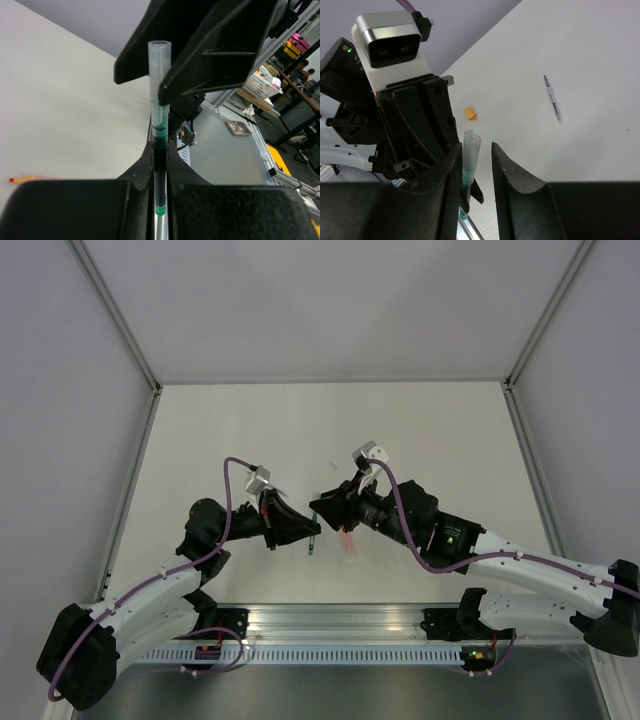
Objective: Insert the pens into the pen caps
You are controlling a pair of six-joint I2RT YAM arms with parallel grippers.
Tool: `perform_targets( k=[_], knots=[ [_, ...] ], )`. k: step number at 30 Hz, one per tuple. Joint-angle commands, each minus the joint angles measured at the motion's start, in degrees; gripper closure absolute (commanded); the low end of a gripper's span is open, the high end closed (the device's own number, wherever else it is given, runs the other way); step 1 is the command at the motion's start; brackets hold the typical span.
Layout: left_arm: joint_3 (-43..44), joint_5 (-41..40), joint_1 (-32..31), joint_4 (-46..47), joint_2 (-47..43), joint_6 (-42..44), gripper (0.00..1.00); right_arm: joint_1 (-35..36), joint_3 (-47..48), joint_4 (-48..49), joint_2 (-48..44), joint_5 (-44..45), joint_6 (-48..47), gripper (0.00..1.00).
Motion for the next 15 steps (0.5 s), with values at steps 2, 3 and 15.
perform_targets(
  k=[2, 3, 15],
  knots=[
    [-0.1, 2.5, -0.1, 3.1, -0.9, -0.4, 0.98, -0.1, 3.5, 5.2, 2.1, -0.6, 1.0, 0.72],
    [0.0, 2.6, -0.1, 2.7, -1.2, -0.2, 0.98, -0.1, 3.5, 5.4, 2.5, -1.4, 1.1, 0.76],
    [-0.5, 2.6, 0.0, 2.2, -1.8, 0.0, 0.98, -0.1, 3.4, 6.5, 1.2, -3.0, 0.4, 1.00]
  ],
)
